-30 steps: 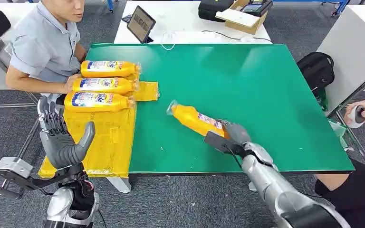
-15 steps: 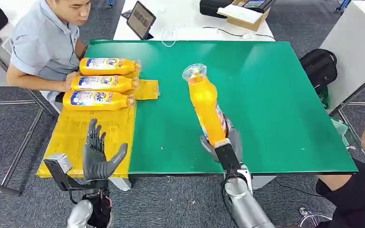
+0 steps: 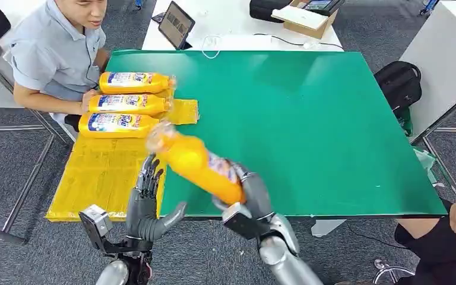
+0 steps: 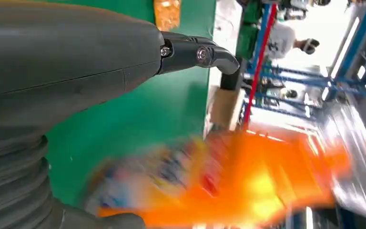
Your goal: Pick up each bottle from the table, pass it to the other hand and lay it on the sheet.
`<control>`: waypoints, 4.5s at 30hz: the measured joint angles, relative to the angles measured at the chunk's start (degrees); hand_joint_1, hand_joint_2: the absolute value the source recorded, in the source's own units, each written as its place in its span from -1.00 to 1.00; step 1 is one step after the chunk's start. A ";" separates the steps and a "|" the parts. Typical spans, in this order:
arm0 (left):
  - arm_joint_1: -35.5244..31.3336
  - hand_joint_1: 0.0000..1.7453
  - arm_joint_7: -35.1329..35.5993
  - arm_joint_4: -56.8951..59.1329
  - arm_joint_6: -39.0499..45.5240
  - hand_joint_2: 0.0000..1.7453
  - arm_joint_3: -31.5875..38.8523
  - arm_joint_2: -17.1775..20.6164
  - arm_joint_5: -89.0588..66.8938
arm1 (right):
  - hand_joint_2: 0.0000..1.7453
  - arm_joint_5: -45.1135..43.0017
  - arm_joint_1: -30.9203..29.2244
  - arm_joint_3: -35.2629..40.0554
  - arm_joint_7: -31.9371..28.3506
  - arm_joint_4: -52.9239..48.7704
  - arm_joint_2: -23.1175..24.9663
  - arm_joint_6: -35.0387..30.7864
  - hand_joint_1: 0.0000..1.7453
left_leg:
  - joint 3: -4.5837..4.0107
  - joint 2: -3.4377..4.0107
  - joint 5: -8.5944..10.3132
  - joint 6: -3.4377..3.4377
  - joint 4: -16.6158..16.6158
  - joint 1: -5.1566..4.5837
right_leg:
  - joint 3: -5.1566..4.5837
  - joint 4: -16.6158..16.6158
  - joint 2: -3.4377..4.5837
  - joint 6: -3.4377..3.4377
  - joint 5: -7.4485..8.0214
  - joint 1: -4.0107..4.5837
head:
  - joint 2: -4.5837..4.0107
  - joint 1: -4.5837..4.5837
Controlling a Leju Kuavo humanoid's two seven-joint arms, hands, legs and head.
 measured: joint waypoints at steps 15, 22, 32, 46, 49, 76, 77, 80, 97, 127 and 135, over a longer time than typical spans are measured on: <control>-3.23 -1.00 3.45 0.81 -4.22 1.00 -2.32 0.17 4.22 | 1.00 5.35 -7.50 11.15 -1.33 12.85 3.17 -5.13 1.00 | 0.02 0.03 0.02 -0.01 0.01 -0.01 | -0.01 0.01 0.02 0.00 0.01 -0.01 | 0.00 -0.02; -4.75 -1.00 6.14 2.91 -5.94 1.00 -3.28 0.96 5.47 | 1.00 4.98 -9.39 12.46 -1.79 16.00 3.45 -8.02 1.00 | -0.01 0.01 0.01 0.00 0.01 -0.03 | 0.00 0.00 0.01 0.00 0.01 -0.02 | 0.00 0.00; -5.54 1.00 7.83 4.83 -7.13 1.00 -3.48 1.57 6.95 | 1.00 4.81 -9.79 13.45 -1.38 17.58 3.50 -8.02 1.00 | 0.00 0.01 0.01 0.00 0.01 -0.02 | -0.01 0.00 0.01 0.00 0.01 -0.01 | 0.00 0.00; -6.76 1.00 8.31 7.23 -7.19 1.00 -3.52 1.86 9.82 | -1.00 3.65 -10.34 14.76 -1.82 21.05 4.72 -12.44 -1.00 | 0.00 0.03 0.01 0.00 0.01 -0.02 | -0.02 0.01 0.02 0.00 0.01 -0.01 | 0.00 0.00; -7.07 1.00 8.33 7.72 -6.52 1.00 -3.39 1.84 10.76 | -1.00 3.26 -10.35 15.22 -2.19 21.25 5.18 -14.55 -1.00 | 0.00 0.01 0.01 0.00 0.01 -0.02 | -0.03 0.01 0.01 0.00 0.01 -0.01 | 0.00 0.00; -24.82 1.00 10.52 23.13 30.33 1.00 9.27 9.25 -59.35 | -1.00 4.17 7.47 7.00 -2.43 -17.22 4.24 -20.72 -1.00 | 0.01 0.02 0.13 -0.04 0.01 0.04 | -0.05 0.02 0.01 -0.02 0.04 0.01 | 0.00 0.02; -26.98 1.00 11.34 26.35 28.96 1.00 9.09 9.68 -62.83 | -1.00 3.32 7.46 7.48 -2.43 -17.55 4.15 -20.72 -1.00 | 0.01 0.02 0.15 -0.04 0.01 0.04 | -0.04 0.02 0.01 -0.02 0.05 0.01 | 0.00 0.02; -33.04 1.00 13.29 36.07 23.12 1.00 7.54 10.60 -69.28 | -1.00 0.29 7.45 9.99 -2.43 -17.68 3.80 -20.72 -1.00 | 0.00 0.02 0.17 -0.02 0.02 0.03 | -0.02 0.05 0.01 -0.03 0.09 0.00 | 0.00 0.00; -46.26 -1.00 18.75 60.96 2.27 1.00 3.26 10.53 -69.13 | -1.00 -9.82 6.25 15.81 -2.43 -14.20 1.88 -20.72 -1.00 | 0.00 0.03 0.14 -0.05 0.01 0.03 | -0.05 0.05 0.02 -0.04 0.07 0.00 | 0.00 0.02; -17.67 -1.00 -4.31 18.01 7.97 1.00 8.90 -3.73 -7.83 | 1.00 4.48 9.91 5.72 -2.49 -23.03 5.77 -20.76 -1.00 | -0.05 0.00 0.08 -0.02 0.02 -0.03 | -0.04 0.02 0.00 -0.01 0.03 -0.03 | 0.00 0.00; -9.58 -1.00 -4.39 7.73 12.81 1.00 5.77 -5.25 2.41 | -1.00 -4.57 12.01 -1.99 -2.43 -27.45 8.42 -20.81 -1.00 | -0.05 -0.01 0.02 0.00 0.02 -0.06 | -0.08 -0.02 -0.01 -0.01 0.01 -0.04 | 0.00 0.00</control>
